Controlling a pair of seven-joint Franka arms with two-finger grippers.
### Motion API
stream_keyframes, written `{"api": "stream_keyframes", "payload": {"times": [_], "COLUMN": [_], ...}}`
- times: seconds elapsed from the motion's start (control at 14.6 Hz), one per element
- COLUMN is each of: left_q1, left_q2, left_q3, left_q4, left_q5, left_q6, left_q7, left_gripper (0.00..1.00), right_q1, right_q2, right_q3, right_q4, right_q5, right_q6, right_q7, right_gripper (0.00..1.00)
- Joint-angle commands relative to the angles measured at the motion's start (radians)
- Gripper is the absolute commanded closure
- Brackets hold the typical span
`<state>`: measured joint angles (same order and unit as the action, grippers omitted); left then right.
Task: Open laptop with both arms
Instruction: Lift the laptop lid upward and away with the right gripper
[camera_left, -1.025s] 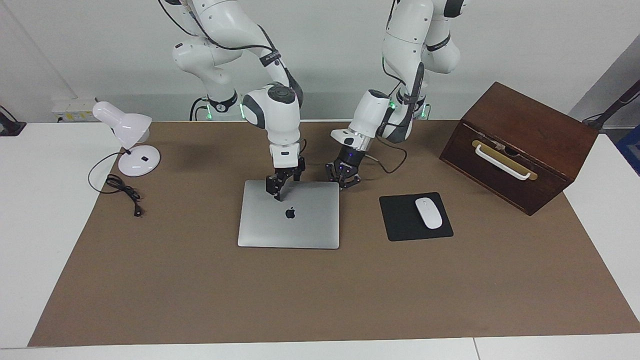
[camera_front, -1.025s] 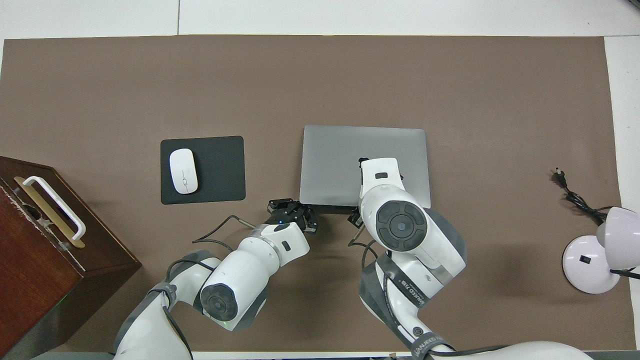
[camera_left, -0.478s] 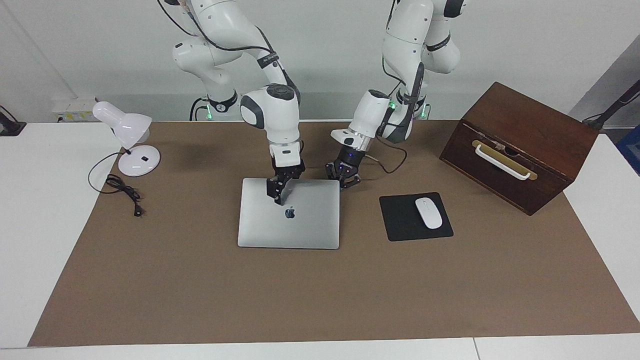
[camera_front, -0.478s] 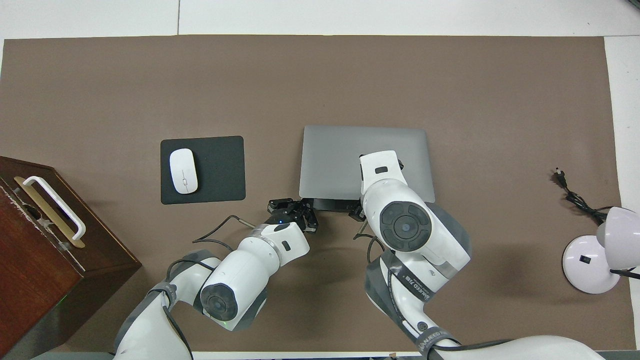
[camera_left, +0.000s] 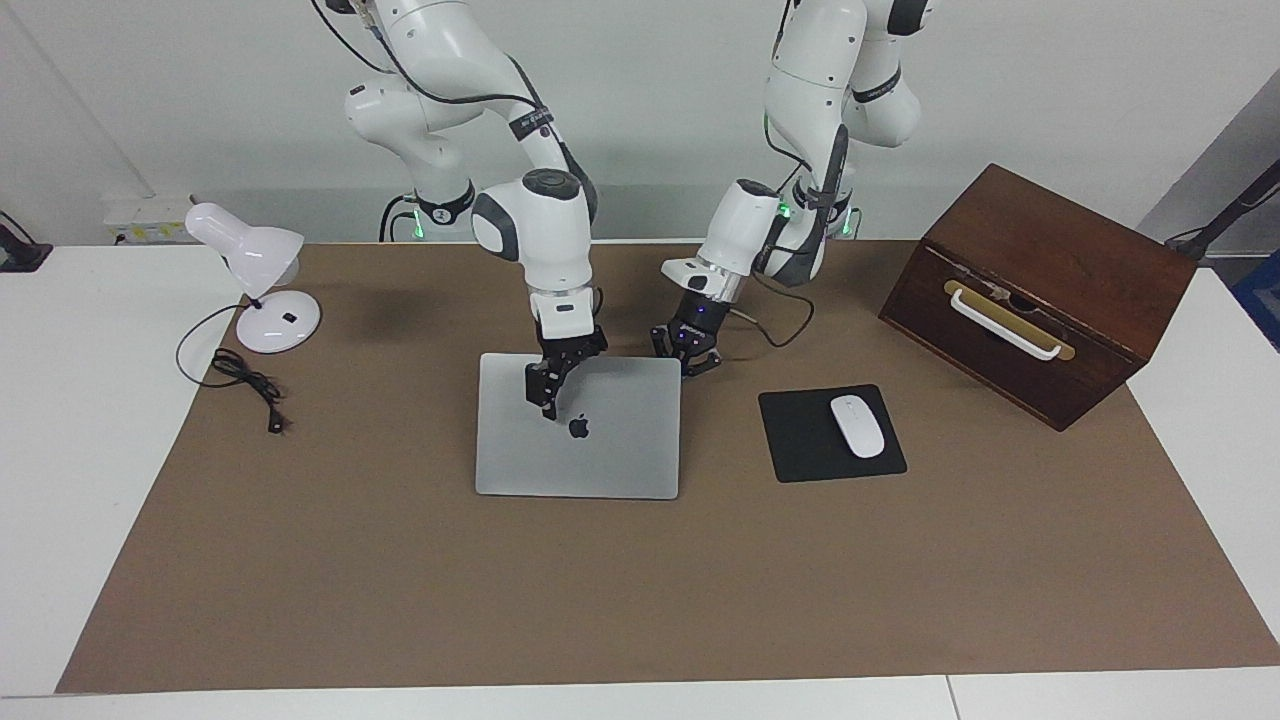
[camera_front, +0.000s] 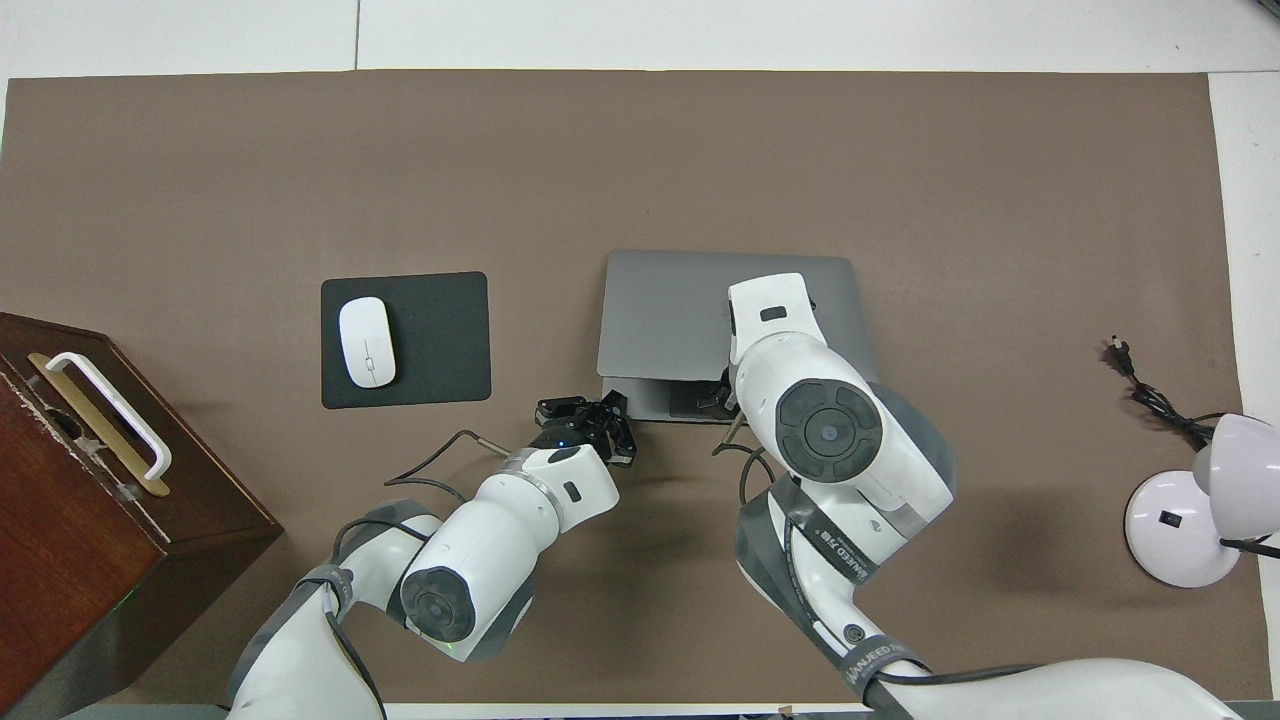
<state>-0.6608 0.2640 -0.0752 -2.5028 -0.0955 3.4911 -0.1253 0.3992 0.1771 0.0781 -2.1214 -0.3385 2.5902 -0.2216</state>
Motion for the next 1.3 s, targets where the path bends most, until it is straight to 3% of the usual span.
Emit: {"api": "stream_keyframes", "payload": {"times": [0.0, 1.23], "left_q1": [0.004, 0.006], "left_q2": [0.054, 0.064], "left_q3": [0.003, 0.006], "left_q4": [0.024, 0.024], "left_q5": [-0.003, -0.003], "left_q6": [0.014, 0.014], "left_q7": [0.023, 0.038], "left_gripper": [1.00, 1.00], "right_q1": [-0.039, -0.088], "right_q2": [0.036, 0.091], "right_q3": [0.000, 0.003], "right_q4": [0.066, 0.316], "right_q5": [-0.027, -0.014], "right_q6": [0.007, -0.151], "right_q7": [-0.028, -0.145], "right_gripper": [0.00, 0.00]}}
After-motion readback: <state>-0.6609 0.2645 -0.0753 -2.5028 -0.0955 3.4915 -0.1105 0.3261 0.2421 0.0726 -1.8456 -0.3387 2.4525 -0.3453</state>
